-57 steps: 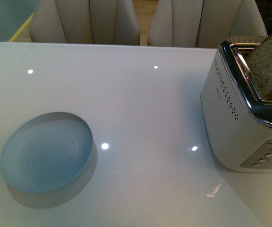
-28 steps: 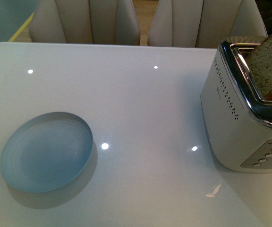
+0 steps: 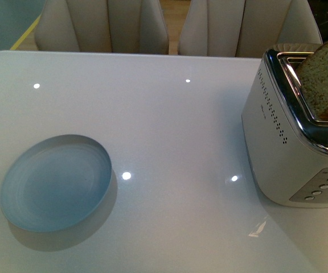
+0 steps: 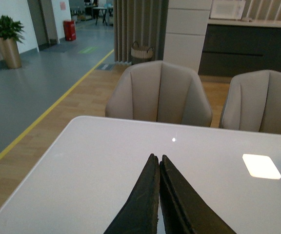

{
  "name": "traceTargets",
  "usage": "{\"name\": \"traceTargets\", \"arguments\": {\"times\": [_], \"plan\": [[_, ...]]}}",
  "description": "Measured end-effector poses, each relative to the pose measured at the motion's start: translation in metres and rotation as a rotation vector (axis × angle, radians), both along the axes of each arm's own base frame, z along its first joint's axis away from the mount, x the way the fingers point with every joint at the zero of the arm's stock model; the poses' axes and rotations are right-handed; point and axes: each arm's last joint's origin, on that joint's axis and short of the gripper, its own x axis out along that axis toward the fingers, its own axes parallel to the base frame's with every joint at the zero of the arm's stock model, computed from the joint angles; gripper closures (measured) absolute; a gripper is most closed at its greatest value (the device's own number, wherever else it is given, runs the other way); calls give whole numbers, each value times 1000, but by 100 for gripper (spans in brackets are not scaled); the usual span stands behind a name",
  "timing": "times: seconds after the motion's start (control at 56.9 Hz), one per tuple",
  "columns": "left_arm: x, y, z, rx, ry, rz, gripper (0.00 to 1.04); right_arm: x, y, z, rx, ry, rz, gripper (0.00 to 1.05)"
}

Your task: Left arm holds plate, right arm toasts bread

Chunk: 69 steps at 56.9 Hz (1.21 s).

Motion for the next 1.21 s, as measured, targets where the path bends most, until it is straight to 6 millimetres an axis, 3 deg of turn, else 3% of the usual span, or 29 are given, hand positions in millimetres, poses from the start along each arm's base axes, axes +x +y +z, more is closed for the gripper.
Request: {"name": "traceTargets", "arguments": {"times": [0.334, 0.879, 1.213], "plan": [[-1, 0, 1, 0, -11, 0, 100, 0, 0, 0, 0, 0, 0, 9], [-1, 0, 1, 0, -11, 0, 6, 0, 0, 0, 0, 0, 0, 9], [-1, 0, 1, 1, -11, 0, 7, 0, 0, 0, 0, 0, 0, 9]]}}
